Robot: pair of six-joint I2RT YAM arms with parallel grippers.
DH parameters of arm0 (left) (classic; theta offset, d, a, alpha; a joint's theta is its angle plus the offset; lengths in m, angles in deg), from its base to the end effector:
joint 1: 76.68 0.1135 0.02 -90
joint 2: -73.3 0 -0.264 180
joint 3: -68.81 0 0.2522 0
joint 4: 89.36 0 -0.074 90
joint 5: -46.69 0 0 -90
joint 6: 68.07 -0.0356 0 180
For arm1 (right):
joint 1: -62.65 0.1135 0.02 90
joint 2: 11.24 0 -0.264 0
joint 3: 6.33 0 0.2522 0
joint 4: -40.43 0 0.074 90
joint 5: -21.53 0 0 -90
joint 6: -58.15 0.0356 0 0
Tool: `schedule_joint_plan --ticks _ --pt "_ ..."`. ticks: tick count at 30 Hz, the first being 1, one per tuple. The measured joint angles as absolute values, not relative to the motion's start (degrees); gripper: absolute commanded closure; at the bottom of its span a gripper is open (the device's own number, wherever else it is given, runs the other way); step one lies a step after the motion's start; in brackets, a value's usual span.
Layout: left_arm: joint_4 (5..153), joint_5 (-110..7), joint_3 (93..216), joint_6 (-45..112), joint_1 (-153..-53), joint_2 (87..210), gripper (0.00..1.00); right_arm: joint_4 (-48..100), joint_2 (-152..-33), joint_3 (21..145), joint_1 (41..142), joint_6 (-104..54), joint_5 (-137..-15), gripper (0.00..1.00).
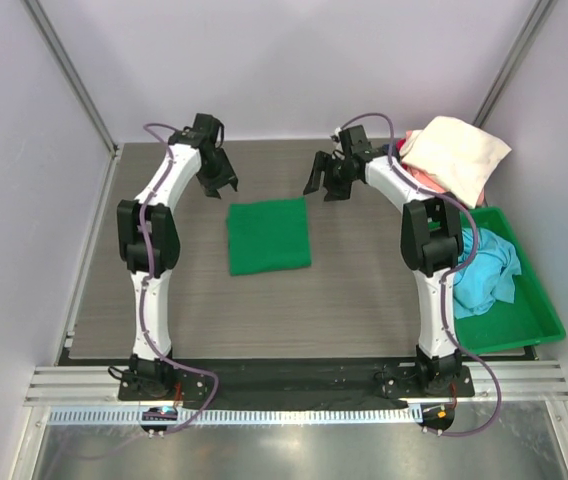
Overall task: Fold and stack the t-shirts
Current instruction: Fold the tshirt, then neatly place the folded tshirt to the corner
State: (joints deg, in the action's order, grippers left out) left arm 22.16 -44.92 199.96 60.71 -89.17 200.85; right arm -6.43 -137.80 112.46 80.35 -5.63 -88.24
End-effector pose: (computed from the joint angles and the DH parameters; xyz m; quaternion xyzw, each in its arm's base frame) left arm 0.4676 -0.1046 0.2394 -0.2190 0.9511 -0.1064 0.1901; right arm 0.4625 0.1603 0.2038 0.0177 0.9399 0.2636 0.2164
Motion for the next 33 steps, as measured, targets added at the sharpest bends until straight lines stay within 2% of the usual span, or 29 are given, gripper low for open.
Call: schedule_joint_plan --ticks 1,4,7,11,14,23,28,33 --pt "21.2 -45.0 202.1 60.5 -88.5 201.9 0.41 -6.4 -138.7 114.3 79.9 -5.8 -88.4 0.21" --pt "18.9 -44.9 206.8 60.0 -86.9 203.3 0.33 -6.3 -138.6 115.6 78.8 -6.2 -88.4 0.17" --pt "17.8 -43.3 205.7 59.2 -86.0 201.2 0.32 -4.2 -136.6 111.6 78.1 -6.3 -89.0 0.16" --pt "17.5 -42.3 195.6 57.9 -86.1 192.2 0.35 0.1 -132.7 100.7 77.5 -6.2 -93.1 0.13" --pt "18.4 -42.3 185.3 57.1 -86.3 183.3 0.35 2.1 -132.8 97.0 77.7 -6.2 -96.1 0.11" --pt "18.6 -41.2 162.7 55.2 -86.4 158.9 0.36 8.7 -138.5 100.6 78.3 -5.5 -102.3 0.11" --pt "17.8 -40.1 157.2 54.2 -86.4 150.9 0.36 12.2 -141.4 103.6 79.3 -4.8 -103.5 0.19" --pt "17.2 -39.4 152.9 53.8 -86.4 144.5 0.36 18.5 -141.6 100.3 83.2 -4.0 -105.0 0.31"
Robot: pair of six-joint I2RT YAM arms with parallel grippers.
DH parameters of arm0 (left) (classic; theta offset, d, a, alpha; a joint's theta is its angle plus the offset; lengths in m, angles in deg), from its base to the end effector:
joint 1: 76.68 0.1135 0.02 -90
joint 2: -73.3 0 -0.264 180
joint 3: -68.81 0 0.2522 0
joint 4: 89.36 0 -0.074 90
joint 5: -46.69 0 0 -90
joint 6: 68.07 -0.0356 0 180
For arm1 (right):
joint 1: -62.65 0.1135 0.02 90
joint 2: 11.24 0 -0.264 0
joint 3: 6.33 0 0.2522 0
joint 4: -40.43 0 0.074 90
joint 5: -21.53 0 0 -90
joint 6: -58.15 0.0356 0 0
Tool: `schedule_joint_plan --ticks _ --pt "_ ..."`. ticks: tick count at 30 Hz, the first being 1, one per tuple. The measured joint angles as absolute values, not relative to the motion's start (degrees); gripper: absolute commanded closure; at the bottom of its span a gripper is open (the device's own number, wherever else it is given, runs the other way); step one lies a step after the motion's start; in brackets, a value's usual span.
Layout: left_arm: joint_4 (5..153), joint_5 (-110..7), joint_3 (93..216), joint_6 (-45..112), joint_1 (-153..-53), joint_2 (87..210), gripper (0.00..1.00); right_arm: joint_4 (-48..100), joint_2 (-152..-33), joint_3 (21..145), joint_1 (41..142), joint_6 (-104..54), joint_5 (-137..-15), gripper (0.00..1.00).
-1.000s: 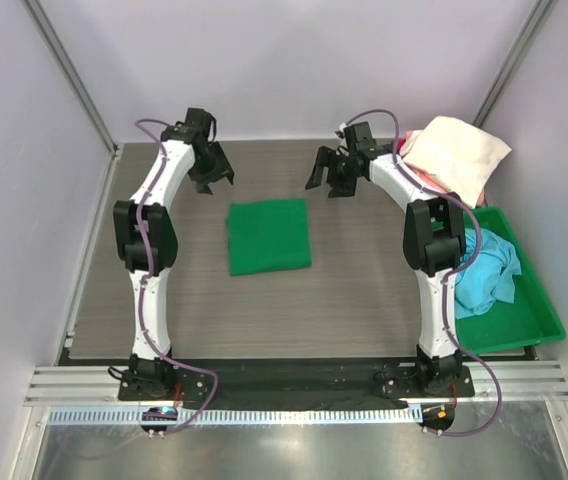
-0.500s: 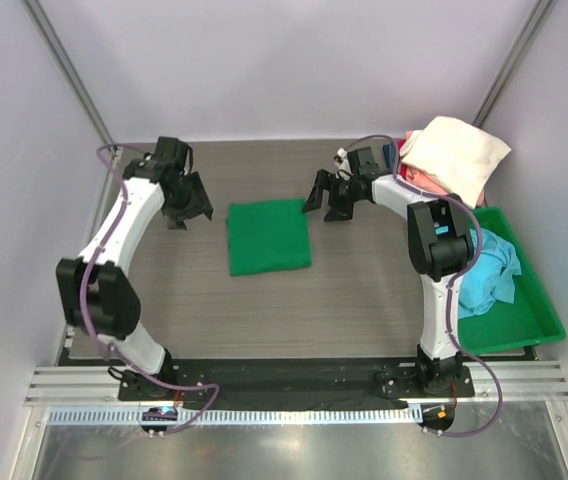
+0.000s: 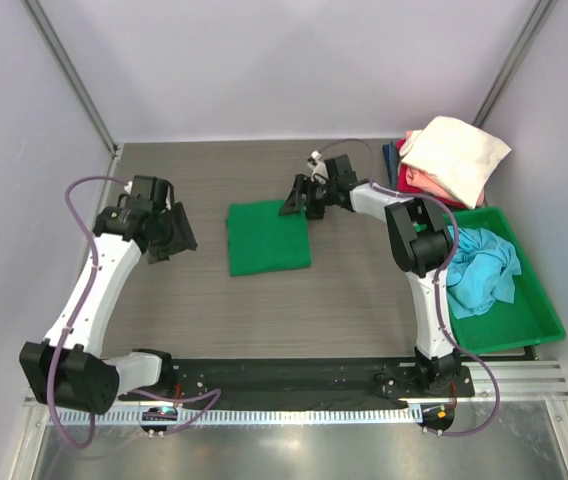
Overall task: Fold and stack the t-shirts
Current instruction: Neatly place the folded tshirt to the corner
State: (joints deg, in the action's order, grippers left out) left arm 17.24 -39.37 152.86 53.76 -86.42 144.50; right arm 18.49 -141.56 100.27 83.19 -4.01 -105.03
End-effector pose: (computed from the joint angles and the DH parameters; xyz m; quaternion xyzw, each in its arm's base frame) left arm 0.2317 -0.0373 0.3241 -0.1938 0.9470 -0.0591 0.2493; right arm 0.4546 0.1930 0.1400 -0.0621 0.8851 0.4118 0.2078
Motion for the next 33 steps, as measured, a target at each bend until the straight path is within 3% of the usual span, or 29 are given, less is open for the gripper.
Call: schedule_joint_plan --ticks 3,6,8,14,20,27,33 --pt "17.0 -39.3 149.9 53.0 -86.4 141.5 0.36 24.1 -141.1 96.0 85.8 -2.4 -107.4 0.52" --pt "16.8 -39.2 146.9 52.4 -86.4 139.6 0.36 26.7 -141.2 93.4 86.8 -0.8 -109.4 0.86" --pt "16.8 -39.0 145.2 51.7 -86.4 139.0 0.37 26.6 -141.7 92.7 86.9 0.2 -110.5 0.99" --pt "16.8 -37.8 142.5 51.4 -86.4 134.1 0.37 22.9 -140.8 92.6 84.8 -0.2 -111.0 0.99" --pt "19.1 -38.0 140.7 51.5 -86.4 125.3 0.36 7.9 -134.8 95.5 80.5 -7.7 -106.1 0.99" --pt "22.4 -38.5 136.4 52.3 -86.4 118.9 0.32 -4.6 -124.8 105.4 74.5 -14.7 -99.7 0.99" --pt "24.0 -38.5 136.4 53.0 -86.4 119.1 0.33 -15.8 -123.6 120.0 70.6 -22.4 -93.8 0.99"
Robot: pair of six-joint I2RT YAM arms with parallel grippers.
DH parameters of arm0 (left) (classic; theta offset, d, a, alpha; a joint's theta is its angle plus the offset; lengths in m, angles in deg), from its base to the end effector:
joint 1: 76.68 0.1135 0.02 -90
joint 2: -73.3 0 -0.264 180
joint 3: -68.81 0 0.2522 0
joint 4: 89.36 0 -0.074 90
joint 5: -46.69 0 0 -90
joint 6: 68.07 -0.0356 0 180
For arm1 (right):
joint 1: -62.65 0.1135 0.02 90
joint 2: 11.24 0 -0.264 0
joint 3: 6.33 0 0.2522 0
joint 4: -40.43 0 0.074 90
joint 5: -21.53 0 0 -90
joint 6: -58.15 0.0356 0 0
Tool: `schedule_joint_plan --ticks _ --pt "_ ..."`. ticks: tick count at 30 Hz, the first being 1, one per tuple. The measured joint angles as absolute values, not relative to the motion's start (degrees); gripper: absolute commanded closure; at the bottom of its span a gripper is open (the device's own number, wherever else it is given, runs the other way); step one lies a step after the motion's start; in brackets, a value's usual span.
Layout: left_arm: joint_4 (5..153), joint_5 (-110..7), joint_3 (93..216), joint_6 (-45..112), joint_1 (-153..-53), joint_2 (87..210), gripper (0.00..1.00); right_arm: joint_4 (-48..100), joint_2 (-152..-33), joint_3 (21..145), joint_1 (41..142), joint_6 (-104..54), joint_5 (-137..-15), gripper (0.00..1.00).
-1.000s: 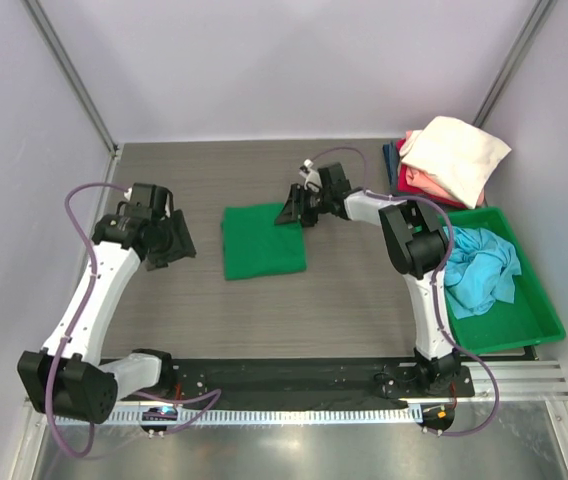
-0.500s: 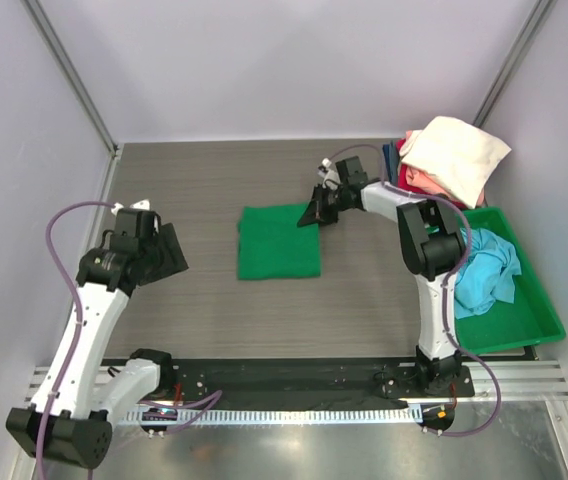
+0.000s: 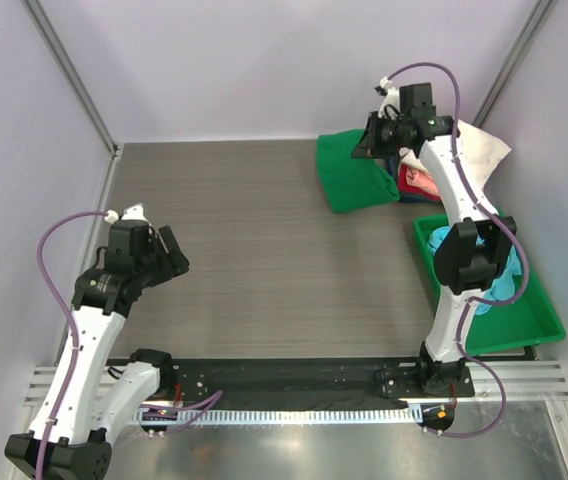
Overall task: Fold and stack the t-shirts
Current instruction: Neatly place the folded tshirt to the corner
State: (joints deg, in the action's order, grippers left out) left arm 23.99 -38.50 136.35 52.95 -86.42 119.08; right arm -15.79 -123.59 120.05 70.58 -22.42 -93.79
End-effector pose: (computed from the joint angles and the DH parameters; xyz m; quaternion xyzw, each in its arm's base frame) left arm 0.1460 -0.0220 0.3189 -0.1862 0.9039 -0.0971 0.3727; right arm 0.4374 0.0763 0.3475 -0.0771 0.8931 0.2577 0.3606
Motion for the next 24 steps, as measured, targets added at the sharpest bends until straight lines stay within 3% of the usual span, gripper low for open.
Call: schedule_joint_plan --ticks 11,24 --pt "24.6 -38.6 136.3 53.0 -86.4 119.7 0.34 -30.5 -123.7 141.1 65.9 -31.7 -84.5 0.99" --pt "24.8 -38.6 136.3 53.0 -86.4 120.6 0.36 -31.2 -121.7 142.1 59.7 -42.6 -78.8 0.99"
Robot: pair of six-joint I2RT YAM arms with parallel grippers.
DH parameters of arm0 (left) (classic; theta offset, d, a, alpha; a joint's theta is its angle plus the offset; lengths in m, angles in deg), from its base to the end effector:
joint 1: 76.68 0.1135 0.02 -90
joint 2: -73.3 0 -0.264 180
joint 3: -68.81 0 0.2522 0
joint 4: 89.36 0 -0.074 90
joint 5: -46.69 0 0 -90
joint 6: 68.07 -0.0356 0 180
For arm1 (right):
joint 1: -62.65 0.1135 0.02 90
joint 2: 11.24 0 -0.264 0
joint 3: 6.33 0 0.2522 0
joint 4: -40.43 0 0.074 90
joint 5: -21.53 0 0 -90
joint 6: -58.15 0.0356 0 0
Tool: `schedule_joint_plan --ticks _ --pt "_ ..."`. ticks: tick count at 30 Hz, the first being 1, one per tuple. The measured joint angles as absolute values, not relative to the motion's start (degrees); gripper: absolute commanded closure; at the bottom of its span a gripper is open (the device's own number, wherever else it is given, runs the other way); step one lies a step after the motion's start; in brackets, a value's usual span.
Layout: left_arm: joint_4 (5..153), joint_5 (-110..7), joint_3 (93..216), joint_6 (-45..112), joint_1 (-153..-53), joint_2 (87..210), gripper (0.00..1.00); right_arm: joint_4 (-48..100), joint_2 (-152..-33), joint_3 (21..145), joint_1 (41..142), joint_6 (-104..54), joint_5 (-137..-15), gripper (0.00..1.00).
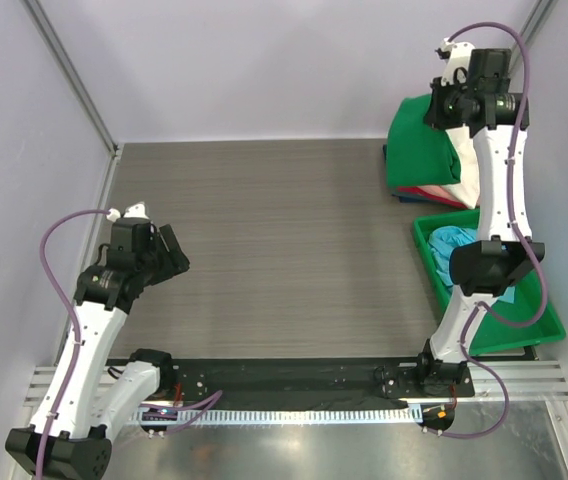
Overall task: Fold and stack the t-shirts
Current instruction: Neatly place the folded tshirt to the corner
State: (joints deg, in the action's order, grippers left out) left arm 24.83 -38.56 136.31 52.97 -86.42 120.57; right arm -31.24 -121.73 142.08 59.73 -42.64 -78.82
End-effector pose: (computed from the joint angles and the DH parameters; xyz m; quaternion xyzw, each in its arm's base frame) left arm 0.1524 -0.0232 0.3164 -0.1863 0.9062 -0.0956 0.3674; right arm 0.4018 -0.0141 0.4552 -0.1027 0.8733 0.0229 0.4756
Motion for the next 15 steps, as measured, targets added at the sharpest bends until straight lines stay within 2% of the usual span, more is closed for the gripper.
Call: schedule_joint_plan --ticks 15 --pt "24.8 -38.5 136.0 53.0 -86.4 122.7 0.37 -24.6 -119.2 140.9 53.2 -50.7 -82.8 0.99"
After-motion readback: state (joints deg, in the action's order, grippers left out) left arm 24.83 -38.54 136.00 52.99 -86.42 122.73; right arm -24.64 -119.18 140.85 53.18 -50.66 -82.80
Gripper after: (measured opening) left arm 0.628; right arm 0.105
